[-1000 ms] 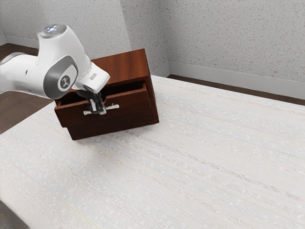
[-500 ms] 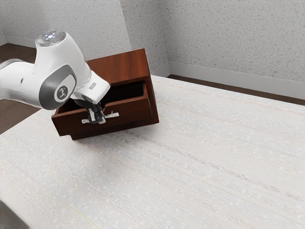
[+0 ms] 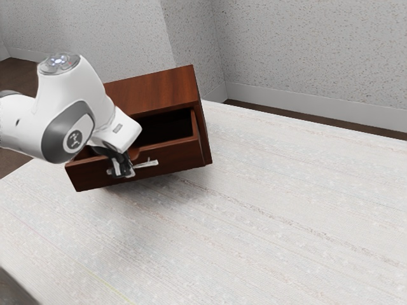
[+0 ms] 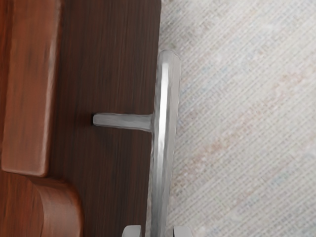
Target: Pull the drawer handle with one arm to open the drawer
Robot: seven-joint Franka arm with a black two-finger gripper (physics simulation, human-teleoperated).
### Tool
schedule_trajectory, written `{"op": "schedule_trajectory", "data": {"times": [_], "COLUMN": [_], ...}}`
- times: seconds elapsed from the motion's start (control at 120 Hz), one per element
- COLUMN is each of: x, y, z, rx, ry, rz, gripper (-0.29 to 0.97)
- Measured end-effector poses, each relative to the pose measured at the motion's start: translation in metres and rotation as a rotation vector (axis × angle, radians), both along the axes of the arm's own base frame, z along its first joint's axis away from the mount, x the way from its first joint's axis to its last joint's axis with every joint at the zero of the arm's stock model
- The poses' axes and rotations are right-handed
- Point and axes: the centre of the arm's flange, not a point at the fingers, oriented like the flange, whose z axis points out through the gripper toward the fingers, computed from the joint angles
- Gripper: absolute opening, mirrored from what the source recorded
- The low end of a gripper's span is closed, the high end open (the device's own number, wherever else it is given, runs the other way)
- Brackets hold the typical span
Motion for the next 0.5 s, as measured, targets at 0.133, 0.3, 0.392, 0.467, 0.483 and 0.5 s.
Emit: {"op": "schedule_trajectory", "data": {"times": [0.133, 0.3, 0.392, 0.467, 0.483, 0.5], "x": [0.001, -0.007, -0.020, -0.038, -0.044, -0.051], "y": [-0.018, -0.024, -0.032, -0.047, -0.053, -0.059], "z": [-0.002, 0.003, 0.016, 0.044, 0.053, 0.064], "rx": [-0.002, 0.006, 0.025, 0.057, 0.066, 0.077], "ry": [-0.001, -0.012, -0.034, -0.074, -0.086, -0.098], "rz": [-0.027, -0.025, -0.022, -0.023, -0.025, -0.026], "gripper": [-0.03, -0.03, -0.02, -0.02, -0.01, 0.01]}}
